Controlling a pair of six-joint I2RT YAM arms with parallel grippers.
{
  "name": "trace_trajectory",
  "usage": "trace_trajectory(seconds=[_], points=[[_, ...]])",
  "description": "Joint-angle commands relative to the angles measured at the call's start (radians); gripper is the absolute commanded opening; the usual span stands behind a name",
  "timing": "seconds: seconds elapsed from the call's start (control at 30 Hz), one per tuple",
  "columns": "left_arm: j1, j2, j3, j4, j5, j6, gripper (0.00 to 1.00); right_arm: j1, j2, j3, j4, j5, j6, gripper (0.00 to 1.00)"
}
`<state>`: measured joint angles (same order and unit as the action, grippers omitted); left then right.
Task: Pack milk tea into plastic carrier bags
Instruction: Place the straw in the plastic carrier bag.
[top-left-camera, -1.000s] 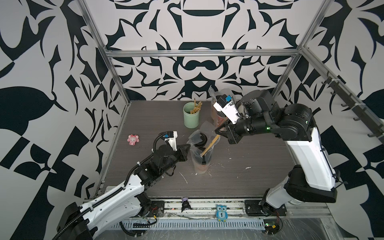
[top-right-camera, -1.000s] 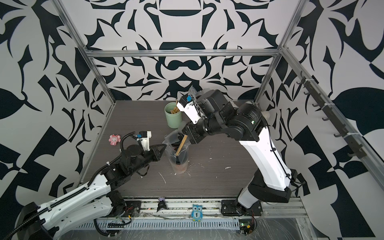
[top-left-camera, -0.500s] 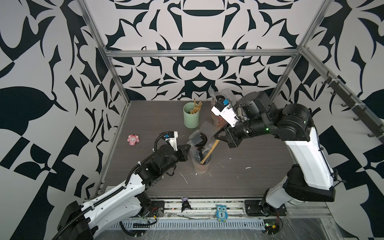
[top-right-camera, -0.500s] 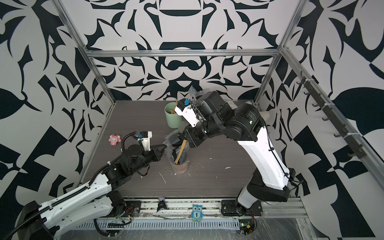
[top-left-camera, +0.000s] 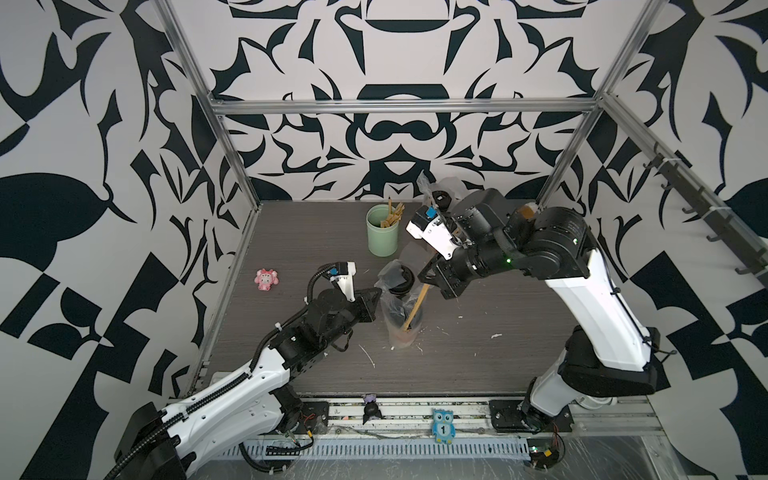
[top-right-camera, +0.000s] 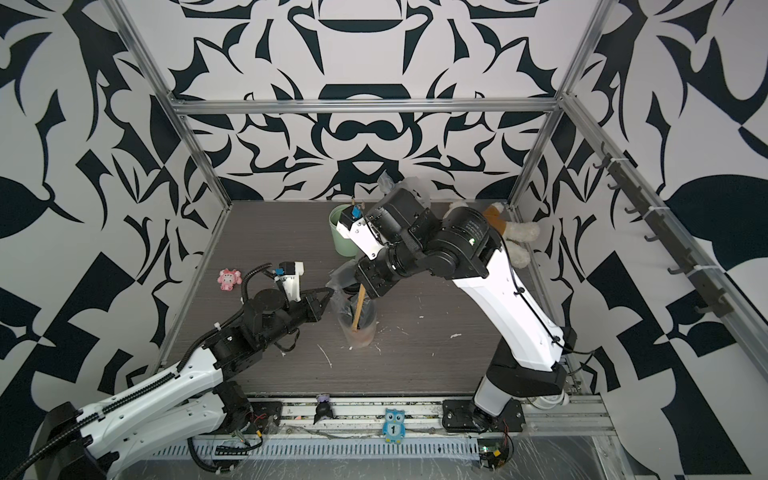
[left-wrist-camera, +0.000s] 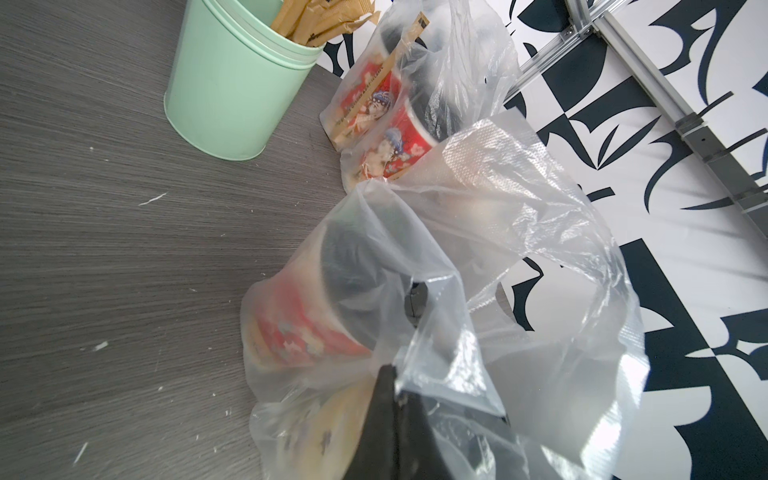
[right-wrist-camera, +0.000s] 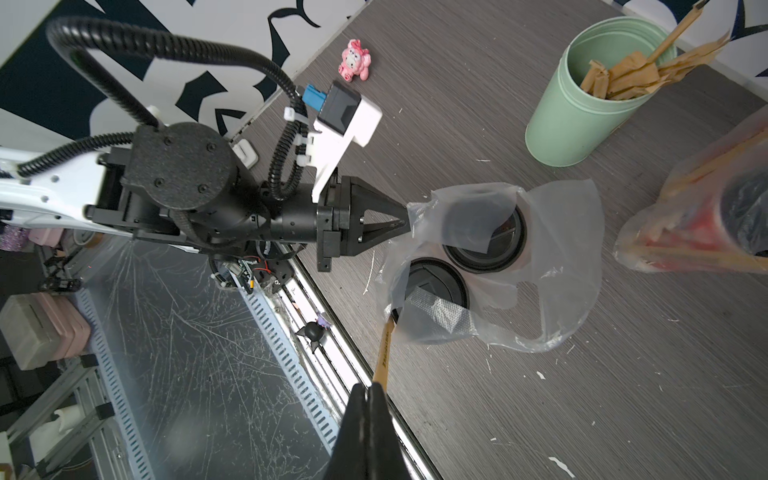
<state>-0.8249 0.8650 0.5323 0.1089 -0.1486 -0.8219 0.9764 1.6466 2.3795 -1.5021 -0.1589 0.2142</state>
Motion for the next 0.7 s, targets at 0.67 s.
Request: trace_trajectory(seconds=[0.67], points=[[-0.005,-0.024,0.009,-0.008,-0.016,-0.009,0.0,0.065,-0.147,-0.576,0.45,0.048,-0.009,0.0]])
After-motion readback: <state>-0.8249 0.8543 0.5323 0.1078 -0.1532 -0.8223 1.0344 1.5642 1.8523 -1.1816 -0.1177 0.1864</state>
